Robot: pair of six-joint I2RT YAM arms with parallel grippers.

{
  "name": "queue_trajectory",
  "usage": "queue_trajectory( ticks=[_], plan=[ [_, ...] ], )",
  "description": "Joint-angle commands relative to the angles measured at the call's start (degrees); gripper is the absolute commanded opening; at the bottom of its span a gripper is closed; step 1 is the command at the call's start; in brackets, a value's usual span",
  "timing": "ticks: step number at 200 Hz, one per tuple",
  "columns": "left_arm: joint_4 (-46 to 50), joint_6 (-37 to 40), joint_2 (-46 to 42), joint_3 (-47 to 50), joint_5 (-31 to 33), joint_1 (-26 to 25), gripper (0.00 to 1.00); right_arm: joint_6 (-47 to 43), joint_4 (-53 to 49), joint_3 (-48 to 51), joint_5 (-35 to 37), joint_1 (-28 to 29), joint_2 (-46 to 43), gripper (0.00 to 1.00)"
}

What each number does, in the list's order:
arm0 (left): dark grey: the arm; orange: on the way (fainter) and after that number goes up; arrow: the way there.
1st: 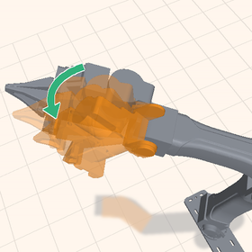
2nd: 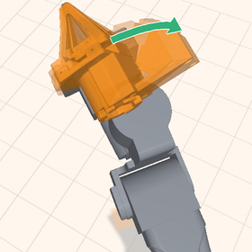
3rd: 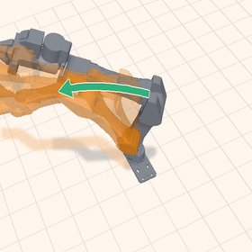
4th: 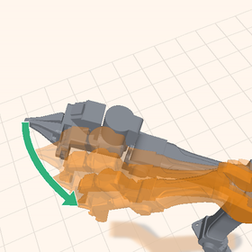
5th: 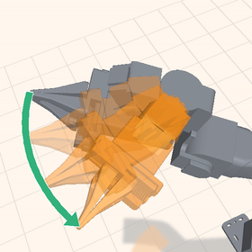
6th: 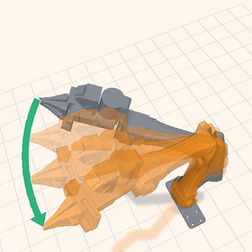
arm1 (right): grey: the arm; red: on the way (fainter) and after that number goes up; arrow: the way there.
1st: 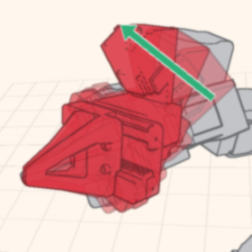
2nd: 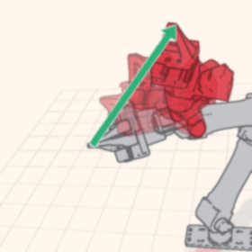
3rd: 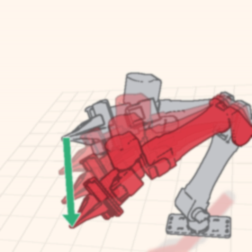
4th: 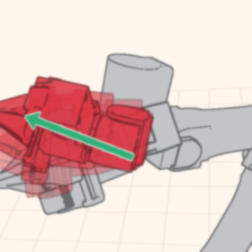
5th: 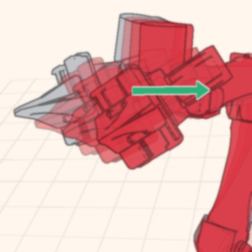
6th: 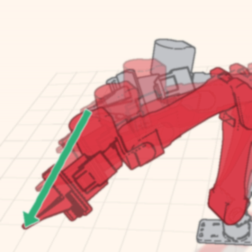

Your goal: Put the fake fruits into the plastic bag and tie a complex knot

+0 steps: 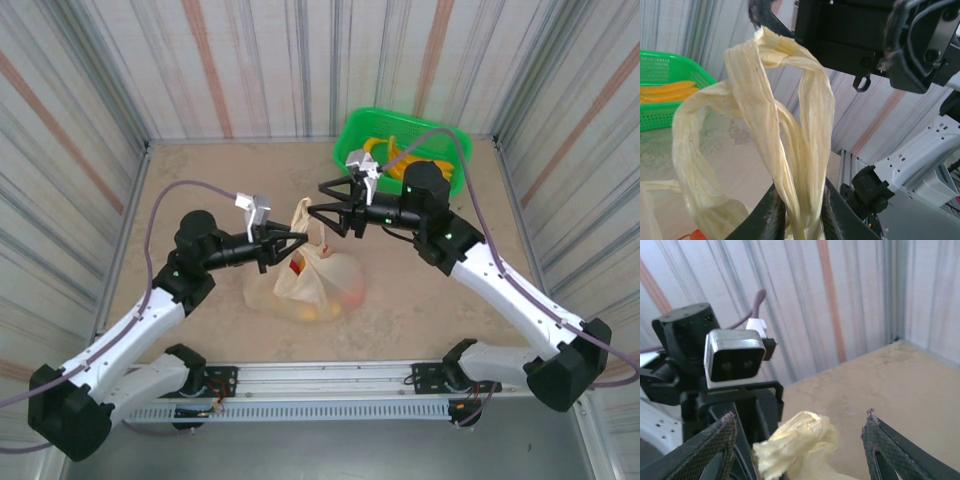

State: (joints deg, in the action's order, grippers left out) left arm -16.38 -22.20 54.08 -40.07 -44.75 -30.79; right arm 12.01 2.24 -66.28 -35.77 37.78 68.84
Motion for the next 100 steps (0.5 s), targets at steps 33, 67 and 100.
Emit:
queue_trajectory(
  ticks=[33, 67, 100],
  plan=[
    [2.5, 2.7, -0.2, -2.3, -2.1, 0.3, 0.31, 6.1, -8.2, -6.6, -1.9, -0.2, 6.1, 0.60],
    [3.5, 1.7, -3.5, -0.8, 3.4, 2.3, 0.17, 2.9, -2.8, 0.7, 0.4, -0.9, 0.8, 0.79],
    [-4.0, -4.4, -0.9, 1.2, 0.5, 3.6, 0.10, -3.4, 0.7, 10.7, 3.2, -0.5, -4.1, 0.87]
  ],
)
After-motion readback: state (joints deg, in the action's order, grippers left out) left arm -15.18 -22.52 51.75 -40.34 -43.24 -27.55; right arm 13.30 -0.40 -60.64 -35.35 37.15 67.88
